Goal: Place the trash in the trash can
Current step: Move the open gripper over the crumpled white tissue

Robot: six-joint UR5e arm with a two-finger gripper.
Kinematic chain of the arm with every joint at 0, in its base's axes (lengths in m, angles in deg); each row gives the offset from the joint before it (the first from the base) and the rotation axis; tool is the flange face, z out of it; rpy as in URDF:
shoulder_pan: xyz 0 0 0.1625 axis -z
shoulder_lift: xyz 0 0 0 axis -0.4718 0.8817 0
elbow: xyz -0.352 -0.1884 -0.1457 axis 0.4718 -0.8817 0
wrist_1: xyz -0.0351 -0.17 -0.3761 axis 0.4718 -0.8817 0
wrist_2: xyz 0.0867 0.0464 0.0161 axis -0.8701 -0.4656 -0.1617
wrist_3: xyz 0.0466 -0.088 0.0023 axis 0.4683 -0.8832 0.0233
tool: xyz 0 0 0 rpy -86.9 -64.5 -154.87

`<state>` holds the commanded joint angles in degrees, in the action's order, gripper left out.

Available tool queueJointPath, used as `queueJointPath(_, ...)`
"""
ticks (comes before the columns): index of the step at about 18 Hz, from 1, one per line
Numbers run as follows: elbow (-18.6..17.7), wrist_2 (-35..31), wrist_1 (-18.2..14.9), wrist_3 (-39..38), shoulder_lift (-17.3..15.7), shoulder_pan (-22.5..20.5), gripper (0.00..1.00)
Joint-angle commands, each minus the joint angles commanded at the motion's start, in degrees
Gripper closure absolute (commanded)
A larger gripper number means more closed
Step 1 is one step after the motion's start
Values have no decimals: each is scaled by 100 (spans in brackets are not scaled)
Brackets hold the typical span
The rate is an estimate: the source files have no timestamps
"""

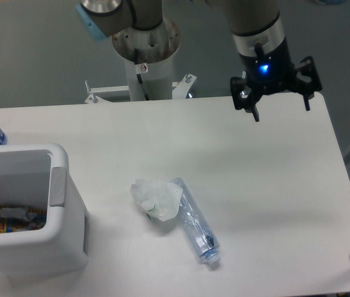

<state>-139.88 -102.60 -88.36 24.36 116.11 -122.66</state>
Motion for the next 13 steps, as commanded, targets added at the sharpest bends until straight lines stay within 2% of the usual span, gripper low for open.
queueJointPath(7, -88, 9, 9, -88, 9, 44, 0)
queueJointPath(13, -272, 649, 35, -622, 79, 105, 0)
